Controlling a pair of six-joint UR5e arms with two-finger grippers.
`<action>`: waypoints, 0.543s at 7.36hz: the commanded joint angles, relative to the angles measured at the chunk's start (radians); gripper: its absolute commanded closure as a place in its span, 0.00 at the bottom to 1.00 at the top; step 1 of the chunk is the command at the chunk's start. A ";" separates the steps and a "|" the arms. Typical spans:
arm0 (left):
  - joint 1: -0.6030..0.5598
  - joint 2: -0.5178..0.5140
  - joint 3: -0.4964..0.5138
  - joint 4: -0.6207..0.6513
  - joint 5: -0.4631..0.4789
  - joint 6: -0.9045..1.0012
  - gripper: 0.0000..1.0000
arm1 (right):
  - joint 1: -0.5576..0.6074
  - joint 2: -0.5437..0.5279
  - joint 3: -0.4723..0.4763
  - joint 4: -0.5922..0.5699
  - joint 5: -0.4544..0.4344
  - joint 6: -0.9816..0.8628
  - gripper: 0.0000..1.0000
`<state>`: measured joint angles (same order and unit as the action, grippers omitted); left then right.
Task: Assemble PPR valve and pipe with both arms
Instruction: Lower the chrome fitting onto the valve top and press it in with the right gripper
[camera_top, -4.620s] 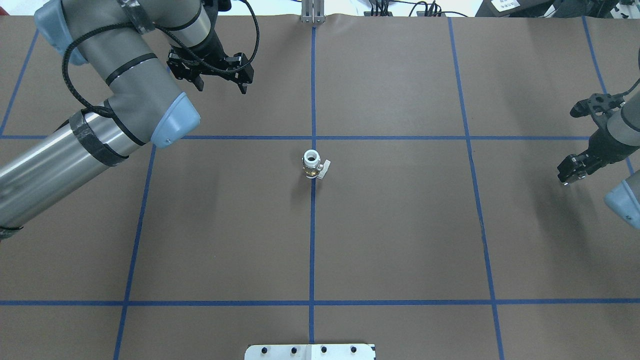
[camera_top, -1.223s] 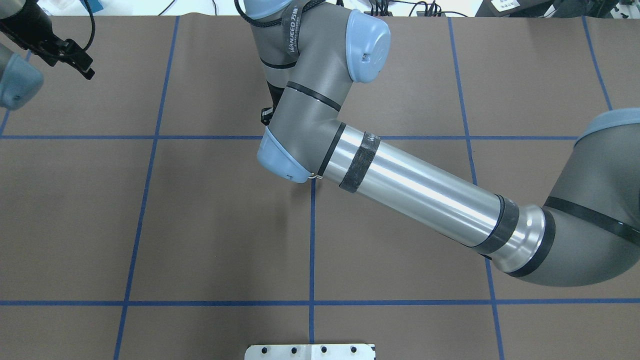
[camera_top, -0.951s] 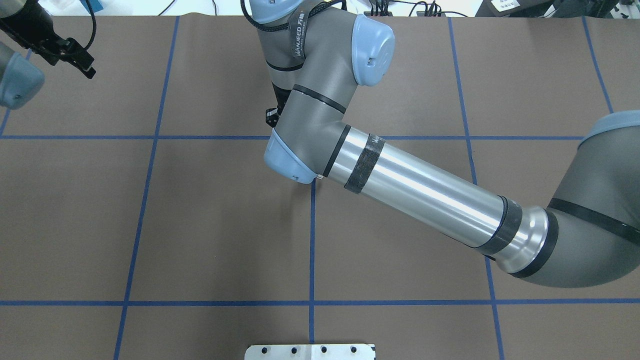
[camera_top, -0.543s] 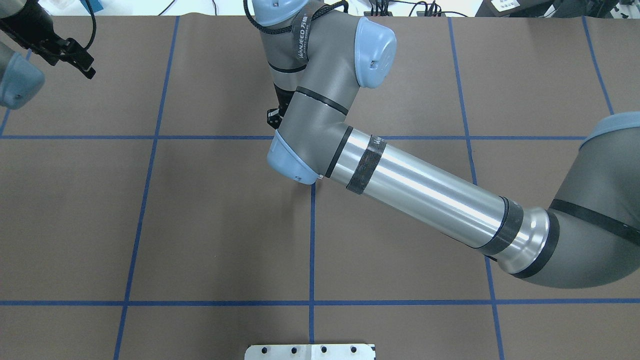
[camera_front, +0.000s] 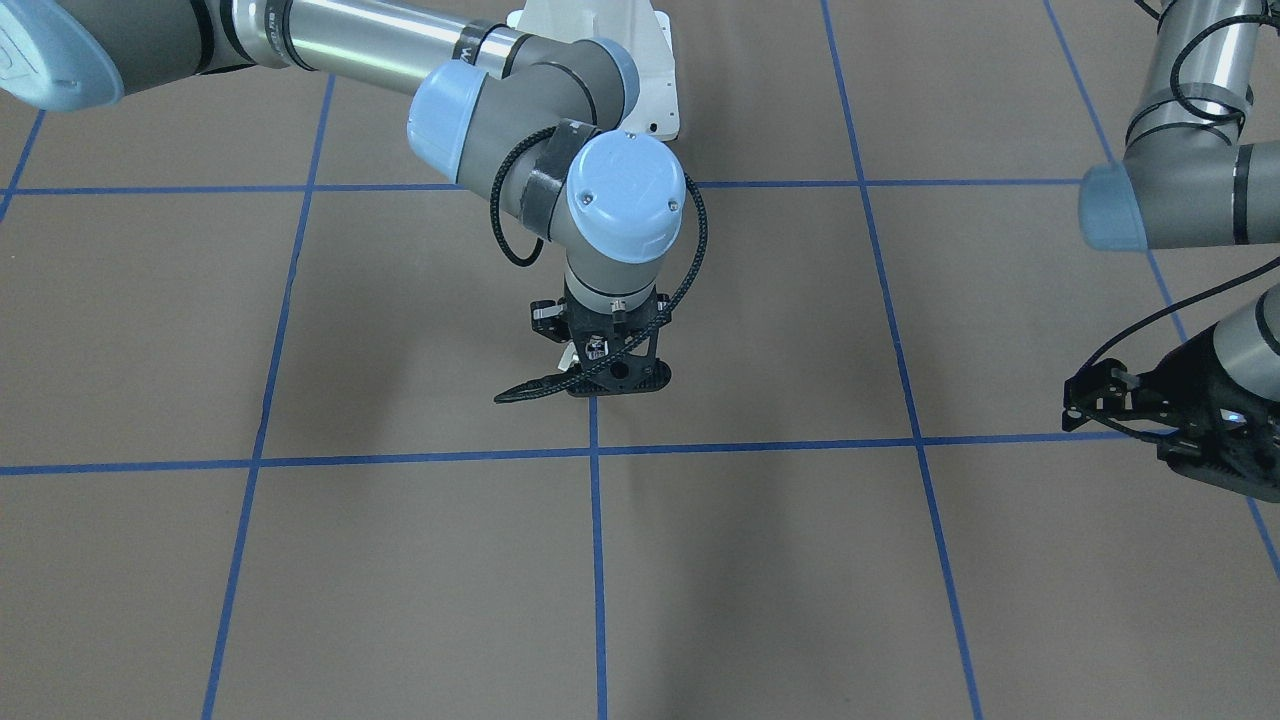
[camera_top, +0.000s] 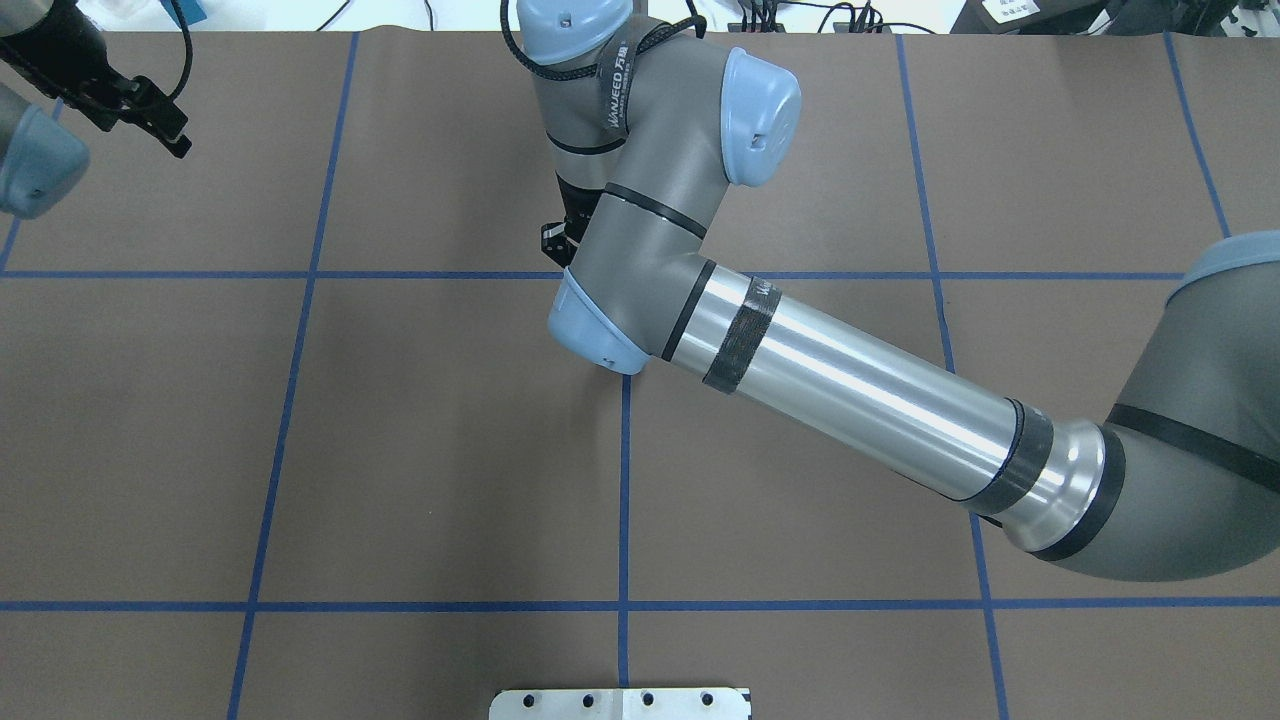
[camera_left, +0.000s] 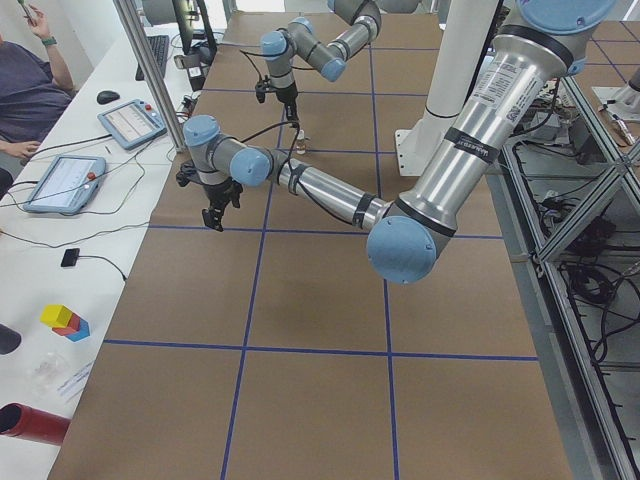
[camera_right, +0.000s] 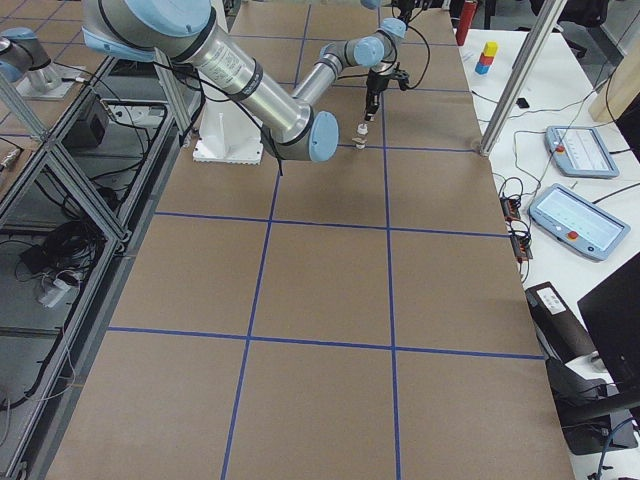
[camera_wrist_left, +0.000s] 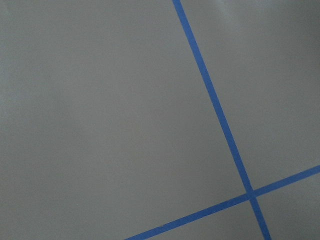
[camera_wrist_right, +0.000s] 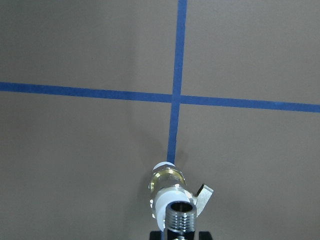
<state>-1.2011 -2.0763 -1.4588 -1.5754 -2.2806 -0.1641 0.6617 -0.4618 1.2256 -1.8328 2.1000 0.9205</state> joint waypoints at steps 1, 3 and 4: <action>0.000 -0.001 0.000 0.000 0.000 0.000 0.00 | -0.001 -0.003 0.002 0.012 0.003 0.004 1.00; 0.000 -0.001 0.000 0.000 0.001 0.000 0.00 | -0.001 0.002 0.005 0.012 0.008 0.008 1.00; 0.000 -0.001 0.002 0.000 0.000 0.000 0.00 | -0.001 0.002 0.006 0.010 0.009 0.008 1.00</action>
<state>-1.2011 -2.0770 -1.4583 -1.5754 -2.2804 -0.1642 0.6612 -0.4613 1.2297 -1.8212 2.1069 0.9271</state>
